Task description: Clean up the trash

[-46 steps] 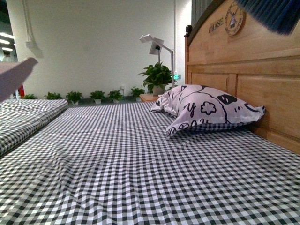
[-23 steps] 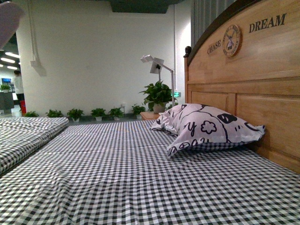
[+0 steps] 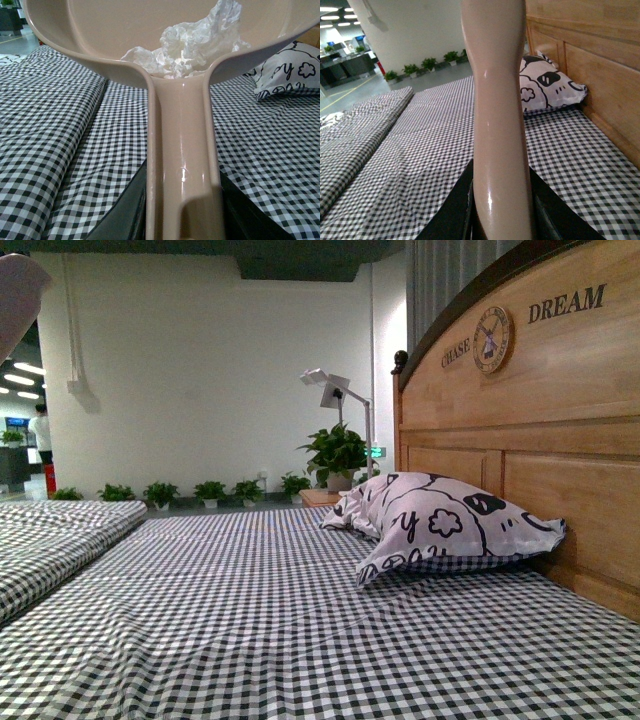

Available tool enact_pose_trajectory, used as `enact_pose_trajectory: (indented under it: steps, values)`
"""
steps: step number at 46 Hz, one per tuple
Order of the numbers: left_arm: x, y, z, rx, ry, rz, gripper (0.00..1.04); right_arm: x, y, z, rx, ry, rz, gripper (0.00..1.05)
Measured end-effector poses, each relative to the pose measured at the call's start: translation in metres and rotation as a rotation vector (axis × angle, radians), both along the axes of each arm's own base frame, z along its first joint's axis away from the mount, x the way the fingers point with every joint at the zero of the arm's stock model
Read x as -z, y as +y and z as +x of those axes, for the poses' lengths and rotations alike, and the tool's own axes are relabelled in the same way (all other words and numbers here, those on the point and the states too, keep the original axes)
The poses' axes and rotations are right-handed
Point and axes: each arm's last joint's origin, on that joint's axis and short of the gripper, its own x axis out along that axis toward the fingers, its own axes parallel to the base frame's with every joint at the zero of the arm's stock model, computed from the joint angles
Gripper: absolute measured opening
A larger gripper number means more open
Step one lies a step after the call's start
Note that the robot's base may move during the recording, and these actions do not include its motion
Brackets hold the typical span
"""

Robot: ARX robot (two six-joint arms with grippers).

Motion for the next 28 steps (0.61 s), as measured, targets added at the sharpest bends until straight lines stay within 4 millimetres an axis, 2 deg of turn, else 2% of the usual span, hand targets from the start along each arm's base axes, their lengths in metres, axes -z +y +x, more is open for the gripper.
enact_pose_trajectory:
  steps: [28]
  values:
    - [-0.0002, -0.0001, -0.0003, 0.001, -0.002, -0.003, 0.27, 0.0000, 0.0001, 0.0000, -0.004, 0.000, 0.000, 0.21]
